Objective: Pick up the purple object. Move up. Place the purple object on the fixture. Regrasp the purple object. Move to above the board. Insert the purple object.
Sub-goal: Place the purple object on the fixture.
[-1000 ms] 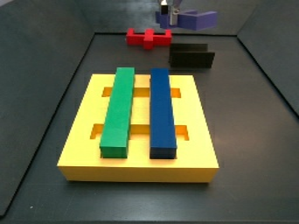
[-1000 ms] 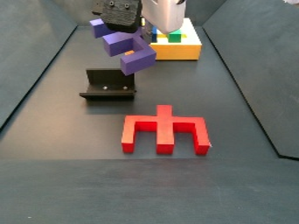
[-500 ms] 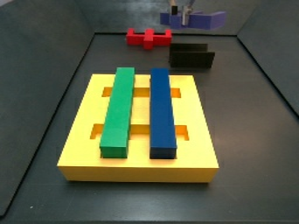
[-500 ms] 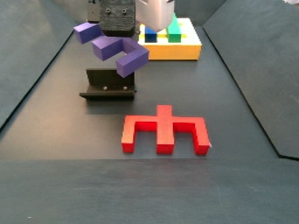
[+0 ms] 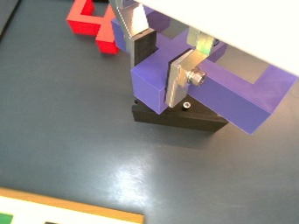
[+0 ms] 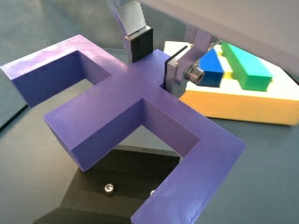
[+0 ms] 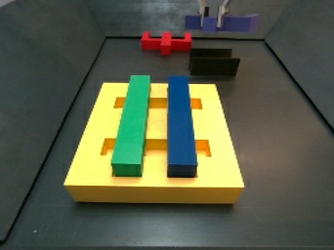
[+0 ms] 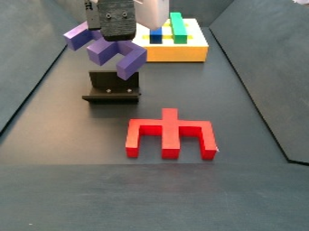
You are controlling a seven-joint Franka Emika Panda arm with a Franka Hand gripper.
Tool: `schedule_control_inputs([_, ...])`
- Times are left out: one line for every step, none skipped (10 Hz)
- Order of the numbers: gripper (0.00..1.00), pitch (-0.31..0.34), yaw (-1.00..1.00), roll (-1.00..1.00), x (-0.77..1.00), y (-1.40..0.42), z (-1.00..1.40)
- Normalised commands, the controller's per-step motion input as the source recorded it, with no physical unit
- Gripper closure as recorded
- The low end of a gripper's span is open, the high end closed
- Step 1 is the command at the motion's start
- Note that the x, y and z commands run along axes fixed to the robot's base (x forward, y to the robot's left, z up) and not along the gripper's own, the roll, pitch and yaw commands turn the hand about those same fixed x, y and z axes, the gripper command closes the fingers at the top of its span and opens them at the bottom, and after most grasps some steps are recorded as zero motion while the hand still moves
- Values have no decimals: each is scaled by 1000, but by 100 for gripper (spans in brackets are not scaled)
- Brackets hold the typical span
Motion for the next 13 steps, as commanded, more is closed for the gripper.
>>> schedule_control_inputs([100, 331, 400, -217, 417, 40, 9])
schedule_control_inputs([100, 329, 397, -217, 426, 43, 6])
schedule_control_inputs([100, 303, 397, -217, 414, 51, 0])
schedule_control_inputs([100, 294, 357, -174, 363, 49, 14])
schedule_control_inputs([100, 254, 357, -160, 291, 29, 26])
schedule_control_inputs([100, 149, 331, -123, 206, 0, 60])
schedule_control_inputs([100, 74, 271, -46, 180, 0, 71])
schedule_control_inputs([100, -17, 0, -86, 0, 31, 0])
schedule_control_inputs([100, 0, 0, 0, 0, -23, 0])
schedule_control_inputs([100, 0, 37, -106, 0, -31, 0])
schedule_control_inputs([100, 0, 49, -269, 0, -63, 49])
schedule_control_inputs([100, 0, 71, -380, 0, -66, 106])
schedule_control_inputs([100, 0, 94, -460, 0, -43, 131])
